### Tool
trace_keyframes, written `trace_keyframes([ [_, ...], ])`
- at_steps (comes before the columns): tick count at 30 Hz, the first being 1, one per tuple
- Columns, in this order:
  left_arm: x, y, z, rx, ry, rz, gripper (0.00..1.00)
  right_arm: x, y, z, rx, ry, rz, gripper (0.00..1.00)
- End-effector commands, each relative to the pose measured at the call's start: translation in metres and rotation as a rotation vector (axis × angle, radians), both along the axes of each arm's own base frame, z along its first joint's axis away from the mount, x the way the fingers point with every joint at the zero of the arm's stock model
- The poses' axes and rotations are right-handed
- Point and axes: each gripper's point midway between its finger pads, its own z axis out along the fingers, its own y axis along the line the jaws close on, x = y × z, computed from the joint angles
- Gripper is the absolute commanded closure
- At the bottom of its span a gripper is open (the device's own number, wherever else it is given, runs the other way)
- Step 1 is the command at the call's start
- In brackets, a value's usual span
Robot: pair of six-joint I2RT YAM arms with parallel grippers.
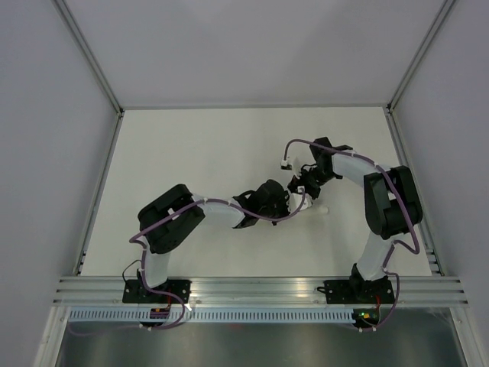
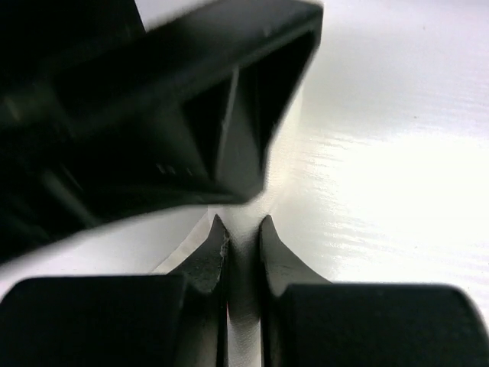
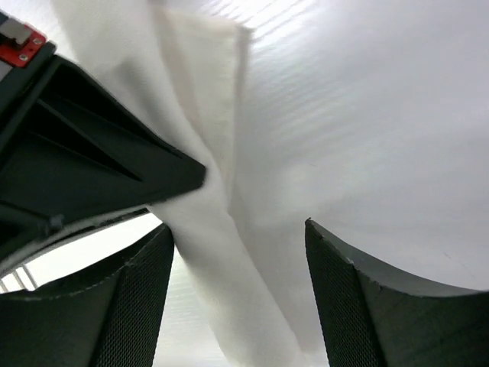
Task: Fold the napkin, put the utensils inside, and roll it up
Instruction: Roll the napkin with the utensil
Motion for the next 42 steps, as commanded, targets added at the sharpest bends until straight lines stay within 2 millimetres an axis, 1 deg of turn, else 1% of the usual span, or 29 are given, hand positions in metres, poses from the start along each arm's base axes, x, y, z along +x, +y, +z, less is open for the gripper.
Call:
trace_keyframes([
  [1, -0.048, 0.029, -0.059, 0.121, 0.318, 0.025, 0.98, 0.068, -0.008, 0.040, 0.073, -0.251, -0.212, 0.26],
  [2, -0.048, 0.030, -0.059, 0.117, 0.336, 0.031, 0.98, 0.075, -0.016, 0.050, 0.103, -0.284, -0.259, 0.26],
  [5, -0.049, 0.032, -0.059, 0.103, 0.412, 0.042, 0.98, 0.079, -0.029, 0.067, 0.140, -0.329, -0.310, 0.25],
  [6, -0.052, 0.032, -0.059, 0.096, 0.449, 0.042, 0.98, 0.079, -0.031, 0.072, 0.149, -0.340, -0.316, 0.24],
  [7, -0.046, 0.031, -0.056, 0.086, 0.466, 0.055, 0.98, 0.079, -0.034, 0.075, 0.151, -0.349, -0.322, 0.24],
  [9, -0.049, 0.036, -0.062, 0.098, 0.547, 0.065, 0.98, 0.074, -0.039, 0.081, 0.157, -0.372, -0.329, 0.24],
  [10, -0.043, 0.037, -0.061, 0.093, 0.562, 0.082, 0.98, 0.072, -0.039, 0.083, 0.158, -0.379, -0.326, 0.24],
  [12, -0.044, 0.041, -0.066, 0.105, 0.619, 0.095, 0.98, 0.064, -0.041, 0.088, 0.162, -0.415, -0.309, 0.24],
  [13, -0.037, 0.041, -0.064, 0.092, 0.633, 0.108, 0.98, 0.061, -0.041, 0.095, 0.168, -0.443, -0.298, 0.24],
  [14, -0.037, 0.044, -0.067, 0.100, 0.667, 0.123, 0.98, 0.052, -0.041, 0.090, 0.166, -0.436, -0.285, 0.24],
  [15, -0.042, 0.048, -0.071, 0.116, 0.715, 0.125, 0.98, 0.048, -0.040, 0.091, 0.169, -0.460, -0.254, 0.23],
  [16, -0.035, 0.048, -0.070, 0.107, 0.733, 0.132, 0.98, 0.044, -0.041, 0.092, 0.171, -0.468, -0.245, 0.23],
  [17, -0.034, 0.050, -0.072, 0.112, 0.759, 0.140, 0.98, 0.037, -0.041, 0.093, 0.171, -0.488, -0.231, 0.23],
  [18, -0.038, 0.054, -0.077, 0.134, 0.803, 0.145, 0.98, 0.033, -0.042, 0.093, 0.170, -0.501, -0.217, 0.23],
  [19, -0.032, 0.053, -0.075, 0.128, 0.817, 0.151, 0.98, 0.030, -0.042, 0.098, 0.172, -0.543, -0.189, 0.23],
  [20, -0.032, 0.054, -0.076, 0.132, 0.839, 0.151, 0.98, 0.022, -0.043, 0.091, 0.166, -0.541, -0.174, 0.23],
  [22, -0.031, 0.054, -0.078, 0.148, 0.893, 0.156, 0.98, 0.015, -0.044, 0.093, 0.156, -0.600, -0.132, 0.23],
  [24, -0.033, 0.054, -0.080, 0.168, 0.937, 0.146, 0.98, 0.006, -0.045, 0.082, 0.134, -0.611, -0.108, 0.23],
  [26, -0.035, 0.054, -0.080, 0.173, 0.968, 0.124, 0.98, -0.003, -0.041, 0.073, 0.104, -0.653, -0.053, 0.22],
  [27, -0.031, 0.050, -0.077, 0.170, 0.972, 0.118, 0.98, -0.006, -0.039, 0.069, 0.091, -0.663, -0.036, 0.22],
  [28, -0.036, 0.055, -0.083, 0.200, 1.001, 0.120, 0.98, -0.012, -0.035, 0.062, 0.070, -0.693, -0.001, 0.22],
  [30, -0.032, 0.052, -0.079, 0.196, 1.023, 0.109, 0.98, -0.017, -0.029, 0.054, 0.046, -0.720, 0.035, 0.21],
  [31, -0.035, 0.056, -0.083, 0.218, 1.045, 0.113, 0.98, -0.024, -0.021, 0.048, 0.042, -0.735, 0.072, 0.21],
  [33, -0.033, 0.054, -0.081, 0.212, 1.058, 0.105, 0.98, -0.026, -0.018, 0.039, 0.003, -0.752, 0.092, 0.21],
  [34, -0.033, 0.054, -0.081, 0.215, 1.071, 0.103, 0.98, -0.028, -0.011, 0.034, 0.001, -0.771, 0.115, 0.21],
  [35, -0.036, 0.057, -0.083, 0.230, 1.091, 0.102, 0.98, -0.027, -0.008, 0.031, -0.009, -0.777, 0.123, 0.21],
  [36, -0.034, 0.056, -0.082, 0.228, 1.091, 0.101, 0.98, -0.026, -0.009, 0.029, -0.025, -0.783, 0.120, 0.21],
  [37, -0.034, 0.056, -0.082, 0.229, 1.093, 0.097, 0.98, -0.024, -0.004, 0.027, -0.023, -0.788, 0.129, 0.21],
  [42, -0.034, 0.056, -0.084, 0.237, 1.126, 0.095, 0.96, -0.021, 0.004, 0.017, -0.053, -0.794, 0.147, 0.23],
])
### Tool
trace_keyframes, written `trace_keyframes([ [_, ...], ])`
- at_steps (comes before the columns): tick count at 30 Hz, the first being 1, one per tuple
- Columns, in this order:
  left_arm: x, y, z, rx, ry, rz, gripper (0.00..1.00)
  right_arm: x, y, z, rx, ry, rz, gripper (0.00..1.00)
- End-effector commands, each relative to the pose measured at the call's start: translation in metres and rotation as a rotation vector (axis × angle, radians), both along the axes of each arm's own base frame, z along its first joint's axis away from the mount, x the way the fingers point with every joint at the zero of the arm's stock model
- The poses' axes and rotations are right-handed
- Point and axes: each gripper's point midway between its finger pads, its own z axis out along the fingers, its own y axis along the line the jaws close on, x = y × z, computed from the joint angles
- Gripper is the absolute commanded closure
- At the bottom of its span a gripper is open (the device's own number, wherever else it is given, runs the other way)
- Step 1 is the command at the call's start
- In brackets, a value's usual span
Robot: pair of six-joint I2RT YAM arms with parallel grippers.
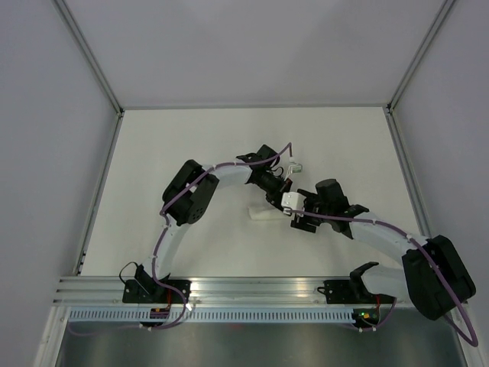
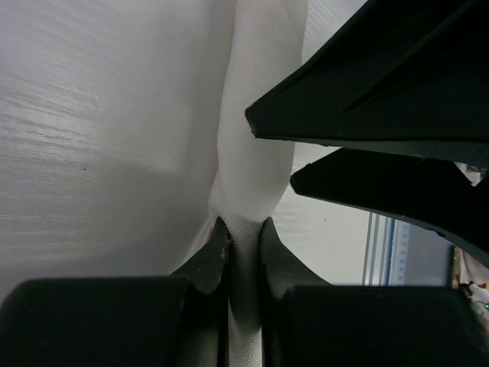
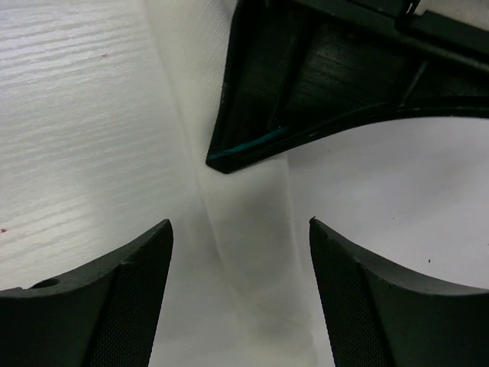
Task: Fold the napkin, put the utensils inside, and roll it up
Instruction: Roll the napkin with the utensil
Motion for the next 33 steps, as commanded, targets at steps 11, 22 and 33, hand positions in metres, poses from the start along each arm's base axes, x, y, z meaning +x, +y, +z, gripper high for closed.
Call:
trace_keyframes([
  [11, -0.027, 0.052, -0.076, 0.302, 0.145, -0.008, 0.88, 0.010, 0.016, -0.021, -0.103, -0.059, 0.035, 0.53],
  [22, -0.001, 0.043, -0.046, 0.273, 0.060, 0.066, 0.57, 0.000, 0.009, -0.031, -0.173, 0.065, 0.028, 0.73],
  [33, 0.046, 0.060, 0.009, 0.265, -0.079, 0.253, 0.52, -0.008, 0.008, -0.031, -0.184, 0.160, 0.000, 0.75],
])
